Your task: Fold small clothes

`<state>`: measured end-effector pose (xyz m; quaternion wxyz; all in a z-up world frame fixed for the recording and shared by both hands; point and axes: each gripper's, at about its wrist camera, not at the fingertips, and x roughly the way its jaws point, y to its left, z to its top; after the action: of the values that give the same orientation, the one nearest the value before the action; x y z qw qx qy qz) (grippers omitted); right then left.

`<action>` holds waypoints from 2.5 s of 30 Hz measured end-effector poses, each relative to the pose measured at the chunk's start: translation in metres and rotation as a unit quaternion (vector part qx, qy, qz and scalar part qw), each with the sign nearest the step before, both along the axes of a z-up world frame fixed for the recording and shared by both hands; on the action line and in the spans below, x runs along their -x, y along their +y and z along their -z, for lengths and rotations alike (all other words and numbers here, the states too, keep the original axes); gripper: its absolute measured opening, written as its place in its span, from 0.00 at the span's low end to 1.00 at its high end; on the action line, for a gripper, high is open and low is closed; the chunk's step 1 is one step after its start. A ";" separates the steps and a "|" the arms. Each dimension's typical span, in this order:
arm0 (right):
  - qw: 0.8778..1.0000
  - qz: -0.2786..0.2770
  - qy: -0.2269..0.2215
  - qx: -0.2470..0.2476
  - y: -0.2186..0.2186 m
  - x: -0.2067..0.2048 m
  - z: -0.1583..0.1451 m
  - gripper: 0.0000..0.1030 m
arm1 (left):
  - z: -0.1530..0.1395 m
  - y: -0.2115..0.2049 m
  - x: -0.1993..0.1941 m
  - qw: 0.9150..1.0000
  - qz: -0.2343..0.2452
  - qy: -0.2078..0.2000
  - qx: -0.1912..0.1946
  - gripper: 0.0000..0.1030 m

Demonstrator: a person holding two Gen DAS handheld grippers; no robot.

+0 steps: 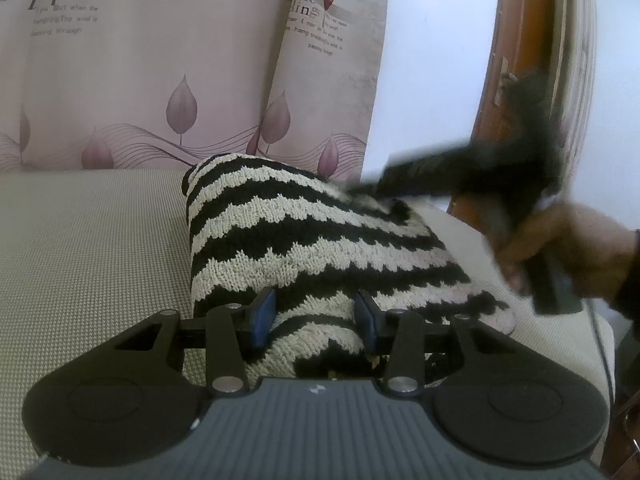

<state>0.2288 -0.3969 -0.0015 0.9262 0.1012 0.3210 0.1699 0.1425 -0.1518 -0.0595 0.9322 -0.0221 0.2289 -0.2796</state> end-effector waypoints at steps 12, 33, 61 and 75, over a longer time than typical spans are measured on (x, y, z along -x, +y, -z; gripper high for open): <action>0.998 0.042 -0.006 -0.055 -0.025 0.006 0.013 0.42 | 0.000 -0.005 0.003 1.000 0.003 -0.010 -0.017 0.50; 0.986 -0.128 0.074 -0.072 0.064 -0.067 0.028 0.44 | 0.000 -0.002 0.005 1.000 0.003 -0.014 -0.010 0.58; 0.997 -0.037 -0.067 -0.033 0.003 0.112 -0.003 0.48 | -0.002 0.001 0.010 1.000 0.004 -0.018 0.002 0.73; 0.999 0.023 -0.011 0.029 -0.013 0.145 0.046 0.58 | -0.004 0.000 0.011 1.000 0.001 -0.021 -0.010 0.75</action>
<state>0.0842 -0.4100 -0.0475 0.9359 0.0799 0.3134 0.1399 0.1313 -0.1517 -0.0558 0.9369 -0.0064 0.2118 -0.2781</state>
